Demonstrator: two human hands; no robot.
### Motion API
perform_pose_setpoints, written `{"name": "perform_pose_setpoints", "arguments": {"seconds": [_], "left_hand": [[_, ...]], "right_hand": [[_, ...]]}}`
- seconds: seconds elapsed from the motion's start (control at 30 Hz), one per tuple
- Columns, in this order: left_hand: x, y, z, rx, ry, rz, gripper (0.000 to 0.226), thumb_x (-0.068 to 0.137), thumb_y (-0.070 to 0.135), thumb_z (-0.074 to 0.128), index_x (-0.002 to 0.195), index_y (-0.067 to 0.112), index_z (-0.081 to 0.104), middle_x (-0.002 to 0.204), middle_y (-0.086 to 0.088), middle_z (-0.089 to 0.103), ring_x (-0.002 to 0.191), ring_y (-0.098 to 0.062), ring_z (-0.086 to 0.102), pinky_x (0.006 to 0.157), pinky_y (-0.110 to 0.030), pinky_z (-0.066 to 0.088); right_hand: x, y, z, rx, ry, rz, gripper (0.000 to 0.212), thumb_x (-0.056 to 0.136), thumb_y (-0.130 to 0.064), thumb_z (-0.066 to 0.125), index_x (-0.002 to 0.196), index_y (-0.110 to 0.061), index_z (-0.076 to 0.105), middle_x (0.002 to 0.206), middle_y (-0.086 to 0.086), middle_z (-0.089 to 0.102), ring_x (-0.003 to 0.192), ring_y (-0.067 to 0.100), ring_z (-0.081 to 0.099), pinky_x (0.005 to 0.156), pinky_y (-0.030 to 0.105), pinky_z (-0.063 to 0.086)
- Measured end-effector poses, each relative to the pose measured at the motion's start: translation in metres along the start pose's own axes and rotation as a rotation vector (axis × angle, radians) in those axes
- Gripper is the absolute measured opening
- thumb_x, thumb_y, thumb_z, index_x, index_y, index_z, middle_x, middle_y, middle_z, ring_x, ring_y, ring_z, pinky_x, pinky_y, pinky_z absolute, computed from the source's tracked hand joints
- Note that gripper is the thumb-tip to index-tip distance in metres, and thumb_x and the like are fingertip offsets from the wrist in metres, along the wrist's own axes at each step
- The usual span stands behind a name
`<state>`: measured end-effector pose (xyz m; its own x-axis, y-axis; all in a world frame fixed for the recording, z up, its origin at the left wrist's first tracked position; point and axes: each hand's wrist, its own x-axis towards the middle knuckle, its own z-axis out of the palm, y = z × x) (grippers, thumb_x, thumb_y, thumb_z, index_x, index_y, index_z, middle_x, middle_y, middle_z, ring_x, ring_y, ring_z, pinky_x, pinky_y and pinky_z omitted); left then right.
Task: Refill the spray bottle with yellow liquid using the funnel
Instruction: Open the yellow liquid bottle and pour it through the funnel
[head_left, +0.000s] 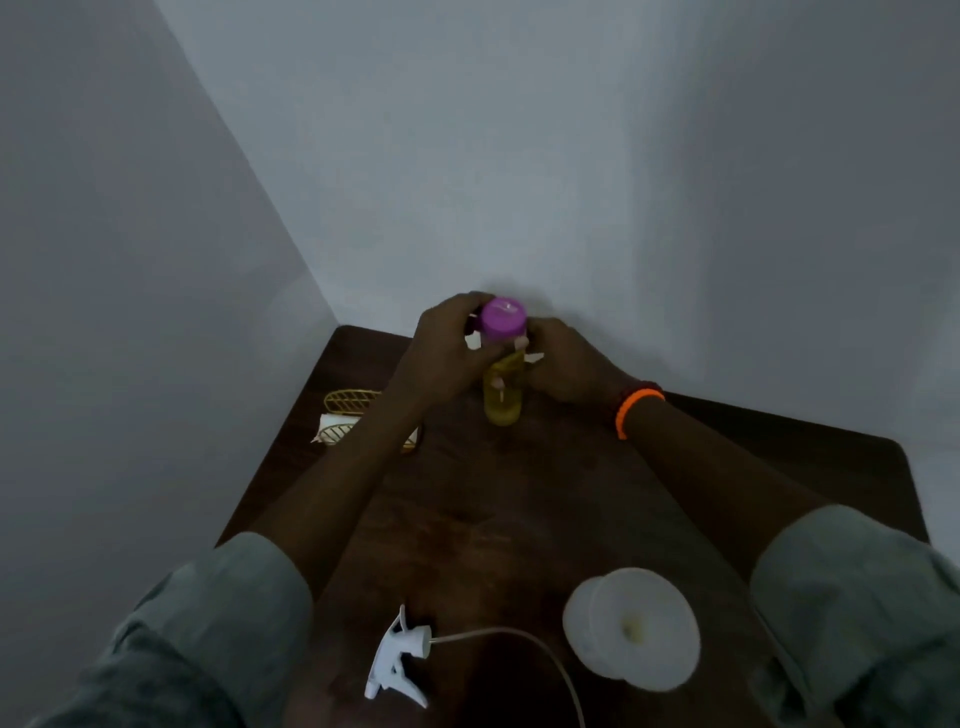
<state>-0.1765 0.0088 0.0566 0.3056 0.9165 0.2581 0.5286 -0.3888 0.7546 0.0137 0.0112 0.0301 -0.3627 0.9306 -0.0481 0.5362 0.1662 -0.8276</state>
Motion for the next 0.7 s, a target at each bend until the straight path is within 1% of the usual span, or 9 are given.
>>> {"name": "perform_pose_setpoints", "arguments": {"seconds": [0.07, 0.13, 0.17, 0.23, 0.33, 0.43, 0.57, 0.63, 0.7], "left_hand": [[-0.011, 0.016, -0.009, -0.001, -0.038, 0.012, 0.053, 0.075, 0.039, 0.083, 0.118, 0.015, 0.065, 0.108, 0.005, 0.07, 0.094, -0.004, 0.063, 0.081, -0.014, 0.051], [-0.022, 0.034, -0.018, -0.003, -0.073, 0.028, 0.054, 0.073, 0.042, 0.084, 0.118, 0.017, 0.065, 0.106, 0.008, 0.07, 0.093, -0.002, 0.064, 0.079, -0.015, 0.053], [-0.027, 0.042, -0.022, -0.02, -0.093, 0.029, 0.057, 0.073, 0.043, 0.084, 0.12, 0.018, 0.064, 0.108, 0.008, 0.07, 0.095, -0.002, 0.064, 0.079, -0.014, 0.053], [-0.038, 0.058, -0.027, -0.091, -0.123, 0.017, 0.066, 0.073, 0.042, 0.084, 0.13, 0.019, 0.06, 0.119, 0.006, 0.067, 0.104, -0.005, 0.064, 0.083, -0.016, 0.055], [-0.055, 0.077, -0.03, -0.187, -0.111, 0.03, 0.068, 0.076, 0.036, 0.083, 0.136, 0.018, 0.056, 0.131, 0.002, 0.063, 0.116, -0.01, 0.062, 0.093, -0.027, 0.056], [-0.07, 0.093, -0.031, -0.225, -0.058, 0.064, 0.065, 0.077, 0.028, 0.084, 0.134, 0.014, 0.059, 0.129, -0.001, 0.065, 0.117, -0.011, 0.063, 0.097, -0.03, 0.055], [-0.087, 0.107, -0.03, -0.252, -0.019, 0.073, 0.062, 0.077, 0.024, 0.084, 0.133, 0.012, 0.06, 0.127, -0.001, 0.067, 0.117, -0.011, 0.063, 0.097, -0.031, 0.055], [-0.093, 0.115, -0.03, -0.251, 0.004, 0.085, 0.061, 0.077, 0.025, 0.084, 0.132, 0.012, 0.061, 0.126, 0.0, 0.067, 0.117, -0.012, 0.063, 0.097, -0.031, 0.055], [-0.098, 0.122, -0.03, -0.254, 0.014, 0.09, 0.06, 0.077, 0.026, 0.083, 0.132, 0.013, 0.061, 0.126, 0.0, 0.067, 0.117, -0.013, 0.063, 0.097, -0.03, 0.055]], "right_hand": [[-0.019, -0.013, -0.001, -0.019, 0.014, -0.036, 0.044, 0.077, -0.03, 0.081, 0.119, -0.023, 0.068, 0.107, -0.006, 0.074, 0.096, 0.005, 0.07, 0.084, 0.03, 0.058], [-0.038, -0.025, -0.002, -0.046, 0.03, -0.053, 0.041, 0.076, -0.031, 0.082, 0.114, -0.023, 0.069, 0.102, -0.008, 0.074, 0.091, 0.002, 0.07, 0.08, 0.031, 0.058], [-0.048, -0.032, -0.003, -0.048, 0.032, -0.057, 0.043, 0.075, -0.033, 0.082, 0.114, -0.022, 0.069, 0.102, -0.007, 0.074, 0.091, 0.004, 0.071, 0.08, 0.032, 0.059], [-0.065, -0.045, -0.002, -0.062, 0.043, -0.073, 0.049, 0.071, -0.04, 0.082, 0.114, -0.021, 0.069, 0.102, -0.004, 0.075, 0.091, 0.008, 0.072, 0.081, 0.035, 0.06], [-0.087, -0.062, -0.002, -0.102, 0.079, -0.075, 0.049, 0.07, -0.046, 0.08, 0.112, -0.022, 0.069, 0.099, -0.004, 0.075, 0.088, 0.009, 0.072, 0.08, 0.036, 0.061], [-0.106, -0.073, -0.003, -0.098, 0.129, -0.075, 0.045, 0.072, -0.039, 0.081, 0.11, -0.018, 0.07, 0.094, -0.003, 0.075, 0.083, 0.008, 0.072, 0.076, 0.029, 0.061], [-0.127, -0.081, -0.001, -0.129, 0.179, -0.078, 0.043, 0.073, -0.033, 0.086, 0.109, -0.015, 0.07, 0.093, -0.003, 0.075, 0.081, 0.005, 0.07, 0.07, 0.011, 0.053], [-0.136, -0.088, 0.0, -0.125, 0.209, -0.08, 0.044, 0.073, -0.032, 0.086, 0.11, -0.014, 0.069, 0.094, -0.003, 0.074, 0.081, 0.003, 0.07, 0.07, 0.009, 0.053], [-0.143, -0.094, 0.002, -0.107, 0.233, -0.077, 0.041, 0.075, -0.029, 0.085, 0.109, -0.014, 0.069, 0.09, -0.008, 0.072, 0.079, -0.003, 0.068, 0.069, 0.007, 0.052]]}}
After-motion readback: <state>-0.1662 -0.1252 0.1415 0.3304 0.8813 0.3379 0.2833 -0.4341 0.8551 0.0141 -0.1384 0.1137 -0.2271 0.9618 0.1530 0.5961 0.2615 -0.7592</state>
